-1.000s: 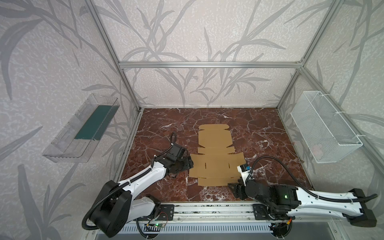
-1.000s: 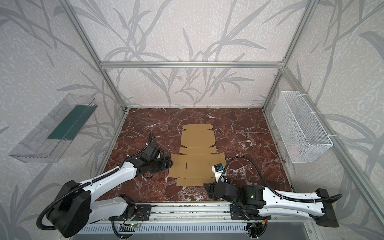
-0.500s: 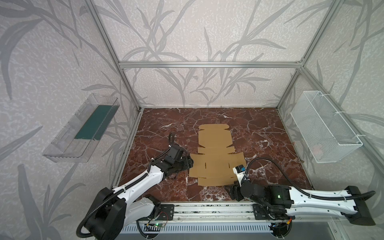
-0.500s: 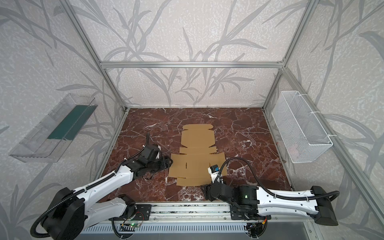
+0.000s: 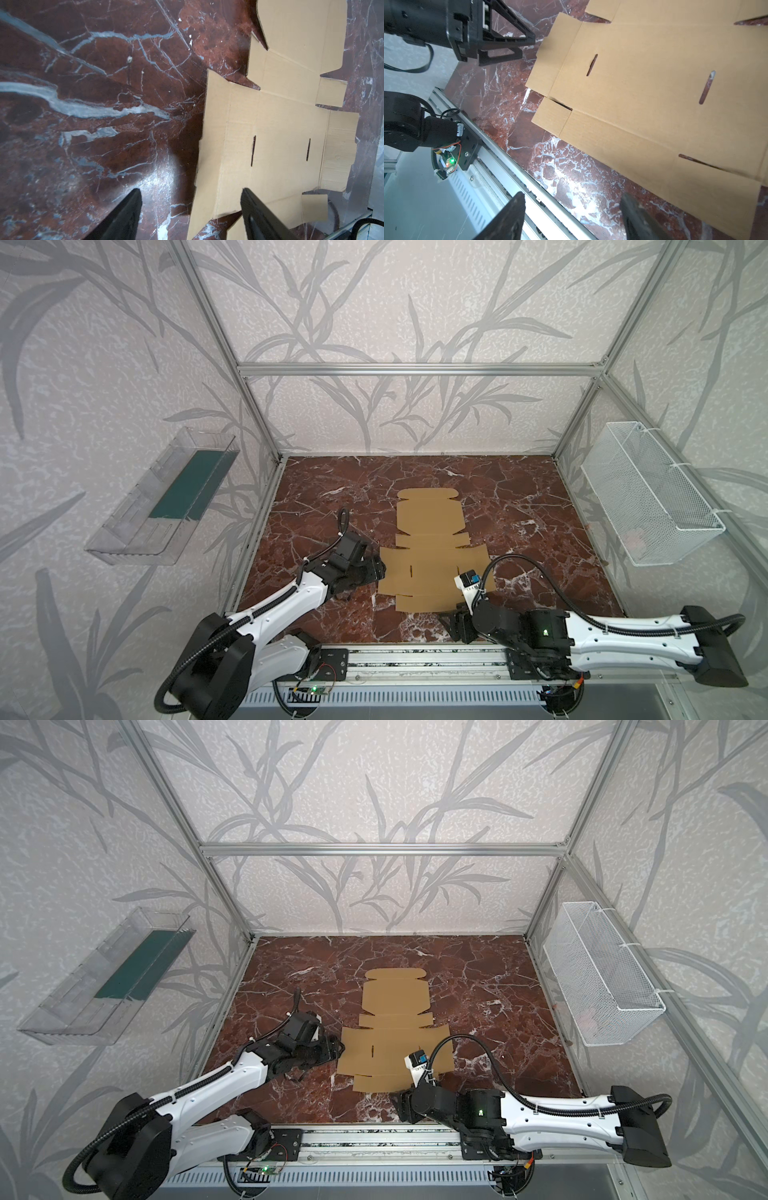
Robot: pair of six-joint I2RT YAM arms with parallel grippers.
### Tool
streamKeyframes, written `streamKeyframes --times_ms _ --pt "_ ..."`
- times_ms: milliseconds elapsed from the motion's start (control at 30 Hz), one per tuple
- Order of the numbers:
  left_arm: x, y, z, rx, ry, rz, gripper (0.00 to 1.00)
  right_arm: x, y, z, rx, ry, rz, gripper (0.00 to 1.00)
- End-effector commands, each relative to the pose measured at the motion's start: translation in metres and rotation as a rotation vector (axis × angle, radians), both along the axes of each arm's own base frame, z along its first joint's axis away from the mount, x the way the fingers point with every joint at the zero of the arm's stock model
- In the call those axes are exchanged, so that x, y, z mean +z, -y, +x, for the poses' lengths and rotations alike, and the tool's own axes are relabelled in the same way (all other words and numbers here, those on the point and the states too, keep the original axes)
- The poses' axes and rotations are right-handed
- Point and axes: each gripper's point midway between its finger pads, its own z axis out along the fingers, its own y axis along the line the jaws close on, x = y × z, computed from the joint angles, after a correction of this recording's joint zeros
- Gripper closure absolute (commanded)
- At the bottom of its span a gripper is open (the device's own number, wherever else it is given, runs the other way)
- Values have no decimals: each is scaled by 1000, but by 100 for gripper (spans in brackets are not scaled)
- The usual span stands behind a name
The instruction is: Fold the paper box
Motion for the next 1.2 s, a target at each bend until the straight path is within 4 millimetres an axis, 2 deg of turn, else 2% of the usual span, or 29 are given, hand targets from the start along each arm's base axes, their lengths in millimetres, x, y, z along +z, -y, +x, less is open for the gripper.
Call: streamKeyframes --times_ms 0,233,567,800,1167 --pt "2 5 2 -20 11 -12 24 -4 6 -2 -2 -4 1 28" --pt "8 9 8 -26 31 -27 24 -6 5 -2 -2 -2 34 28" --pt "-2 18 17 -32 12 -32 30 -6 5 -6 14 -9 64 28" --pt "-10 30 27 -28 -11 -64 39 -4 14 -6 -1 -9 68 28" --pt "-14 27 27 -4 1 -74 55 -4 31 -2 -63 -18 83 29"
